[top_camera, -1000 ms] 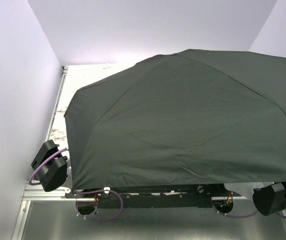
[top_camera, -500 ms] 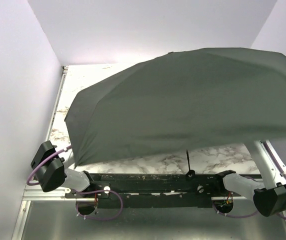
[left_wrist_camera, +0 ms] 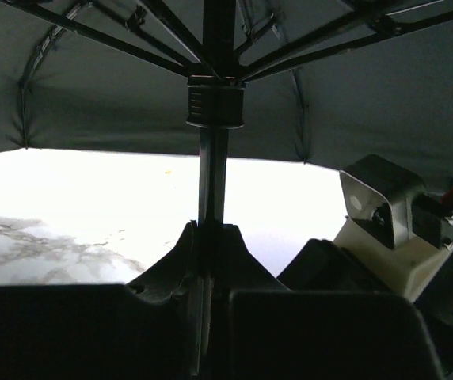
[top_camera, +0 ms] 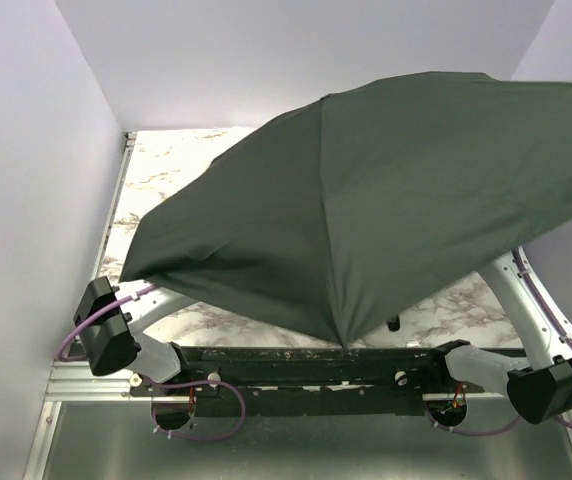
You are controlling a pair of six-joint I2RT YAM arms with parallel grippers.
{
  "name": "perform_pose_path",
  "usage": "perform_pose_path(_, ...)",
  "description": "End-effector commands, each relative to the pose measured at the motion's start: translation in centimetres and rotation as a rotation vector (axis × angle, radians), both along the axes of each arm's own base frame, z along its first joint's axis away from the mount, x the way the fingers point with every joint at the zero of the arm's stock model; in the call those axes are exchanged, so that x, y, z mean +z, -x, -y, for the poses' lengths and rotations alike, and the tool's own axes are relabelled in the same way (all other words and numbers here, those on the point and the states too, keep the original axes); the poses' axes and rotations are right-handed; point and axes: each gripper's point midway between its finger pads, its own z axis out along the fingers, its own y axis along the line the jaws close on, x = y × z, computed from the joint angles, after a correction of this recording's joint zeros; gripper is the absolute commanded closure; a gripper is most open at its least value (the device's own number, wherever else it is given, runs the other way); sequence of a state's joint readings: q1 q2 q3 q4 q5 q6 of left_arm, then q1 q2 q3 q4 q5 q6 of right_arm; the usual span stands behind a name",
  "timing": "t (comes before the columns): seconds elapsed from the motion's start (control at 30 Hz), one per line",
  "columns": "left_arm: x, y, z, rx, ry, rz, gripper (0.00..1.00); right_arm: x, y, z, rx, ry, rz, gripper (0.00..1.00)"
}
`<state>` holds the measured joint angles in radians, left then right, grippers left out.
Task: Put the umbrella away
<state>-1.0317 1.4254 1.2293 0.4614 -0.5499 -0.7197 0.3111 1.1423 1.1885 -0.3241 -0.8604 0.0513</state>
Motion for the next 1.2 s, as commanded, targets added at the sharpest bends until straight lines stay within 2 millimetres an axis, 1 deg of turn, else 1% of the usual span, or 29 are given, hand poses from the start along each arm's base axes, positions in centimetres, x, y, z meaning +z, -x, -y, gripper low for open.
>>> perform_pose_path(0.0, 4.9, 1.2, -0.5, 0.000, 0.101, 0.084, 1.00, -0.4, -1.3, 0.2, -0.050, 0.020, -0.003, 0.99)
perform_pose_path(0.07, 5.4, 1.9, 0.0, -0.047, 0.110, 0.125, 1.00, 0.4, -0.7, -0.1, -0.029, -0.021, -0.027, 0.99)
perform_pose_path(0.13, 6.1, 3.2, 0.3, -0.115, 0.122, 0.182, 0.99, 1.7, 0.2, -0.5, 0.007, -0.065, -0.038, 0.99)
perform_pose_path(0.17, 6.4, 4.0, 0.2, -0.144, 0.130, 0.209, 0.88, 2.4, 0.8, -0.5, 0.029, -0.089, -0.047, 0.99)
perform_pose_path(0.2, 6.2, 4.7, 0.1, -0.178, 0.138, 0.227, 0.71, 3.0, 1.1, -0.4, 0.045, -0.110, -0.052, 0.99)
perform_pose_path(0.23, 6.2, 5.3, -0.6, -0.188, 0.152, 0.241, 0.53, 3.9, 1.6, -0.2, 0.066, -0.137, -0.057, 0.99)
perform_pose_path(0.27, 5.8, 5.9, -0.9, -0.208, 0.162, 0.246, 0.41, 4.4, 2.0, -0.1, 0.087, -0.160, -0.069, 0.99)
perform_pose_path(0.3, 5.7, 6.6, -1.6, -0.229, 0.175, 0.266, 0.32, 5.1, 2.7, -0.1, 0.121, -0.186, -0.080, 0.99)
perform_pose_path(0.33, 5.5, 7.3, -2.2, -0.250, 0.189, 0.281, 0.26, 5.6, 3.3, -0.1, 0.152, -0.209, -0.105, 0.99)
perform_pose_path(0.37, 4.9, 7.8, -2.7, -0.271, 0.203, 0.288, 0.21, 6.1, 4.0, -0.2, 0.194, -0.228, -0.115, 0.99)
perform_pose_path(0.47, 4.0, 9.1, -4.1, -0.318, 0.239, 0.319, 0.13, 7.0, 5.8, -0.3, 0.295, -0.270, -0.164, 0.99)
perform_pose_path(0.57, 3.6, 9.6, -4.7, -0.345, 0.262, 0.345, 0.10, 7.7, 7.0, -0.3, 0.367, -0.296, -0.174, 0.99)
perform_pose_path(0.63, 4.0, 9.9, -4.8, -0.371, 0.290, 0.380, 0.10, 7.7, 7.5, -0.3, 0.386, -0.298, -0.185, 0.99)
perform_pose_path(0.8, 5.4, 10.1, -2.9, -0.438, 0.279, 0.425, 0.10, 7.2, 8.2, -0.1, 0.409, -0.291, -0.190, 0.99)
perform_pose_path(0.87, 5.8, 10.0, -2.2, -0.453, 0.279, 0.436, 0.13, 7.1, 8.5, 0.0, 0.414, -0.289, -0.181, 0.99)
perform_pose_path(0.93, 6.0, 9.6, -1.6, -0.459, 0.282, 0.433, 0.18, 6.9, 8.6, 0.0, 0.419, -0.286, -0.181, 0.99)
perform_pose_path(1.07, 5.7, 8.9, -0.4, -0.470, 0.281, 0.405, 0.27, 6.6, 8.8, 0.0, 0.424, -0.282, -0.180, 0.99)
perform_pose_path(1.17, 5.6, 8.6, 0.0, -0.475, 0.287, 0.391, 0.36, 6.3, 8.7, 0.0, 0.420, -0.279, -0.181, 0.99)
